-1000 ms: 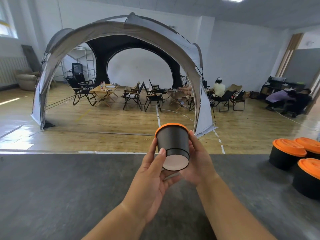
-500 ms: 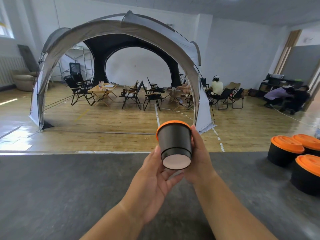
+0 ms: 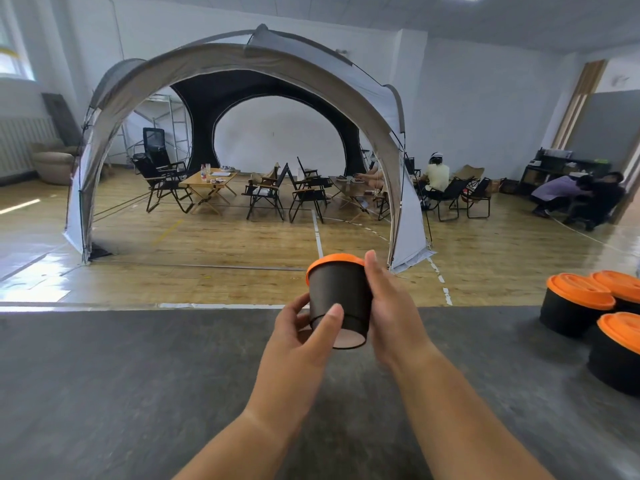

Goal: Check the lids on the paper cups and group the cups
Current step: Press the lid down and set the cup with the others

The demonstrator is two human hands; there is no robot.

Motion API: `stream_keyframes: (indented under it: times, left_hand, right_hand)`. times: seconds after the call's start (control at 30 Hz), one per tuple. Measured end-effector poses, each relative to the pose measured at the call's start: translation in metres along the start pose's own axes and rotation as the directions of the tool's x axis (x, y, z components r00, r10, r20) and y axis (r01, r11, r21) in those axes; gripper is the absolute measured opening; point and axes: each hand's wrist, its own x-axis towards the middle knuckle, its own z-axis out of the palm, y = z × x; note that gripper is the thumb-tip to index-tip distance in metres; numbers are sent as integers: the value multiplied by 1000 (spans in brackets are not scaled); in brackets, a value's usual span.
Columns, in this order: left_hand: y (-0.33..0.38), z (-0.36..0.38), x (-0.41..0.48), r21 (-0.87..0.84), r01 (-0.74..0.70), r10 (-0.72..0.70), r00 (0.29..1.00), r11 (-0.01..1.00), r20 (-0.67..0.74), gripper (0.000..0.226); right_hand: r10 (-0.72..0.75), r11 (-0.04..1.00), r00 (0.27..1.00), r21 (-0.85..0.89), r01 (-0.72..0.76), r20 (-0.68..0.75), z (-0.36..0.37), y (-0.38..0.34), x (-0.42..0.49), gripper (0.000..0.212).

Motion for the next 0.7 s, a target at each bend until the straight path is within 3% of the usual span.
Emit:
stream_keyframes:
  times: [0.1, 0.2, 0.3, 0.4, 0.53, 0.7]
  left_hand:
    - [3, 4, -1, -199, 90, -76, 994, 976, 79, 66]
    - [9, 6, -2, -451, 313, -221, 944, 836, 247, 43]
    - [11, 6, -3, -545, 442, -256, 887, 712, 384, 39]
    - [10, 5, -3, -556, 453, -264, 883, 697, 389, 50]
    - [11, 5, -2, -561, 439, -244, 888, 702, 390, 50]
    - [12, 0, 3, -528, 334, -219, 938, 781, 270, 35]
  right_hand:
    - [40, 996, 999, 81, -39, -11, -3, -1, 0, 75]
    - [116, 954, 993, 281, -107, -17, -7, -4, 1, 69]
    - [210, 911, 976, 349, -219, 64, -10, -4, -4, 70]
    - [261, 876, 952, 374, -304, 163, -9, -1, -7, 72]
    - [249, 886, 954, 359, -293, 165, -6, 1, -7, 76]
    - [70, 953, 996, 290, -84, 56, -9, -1, 0, 50]
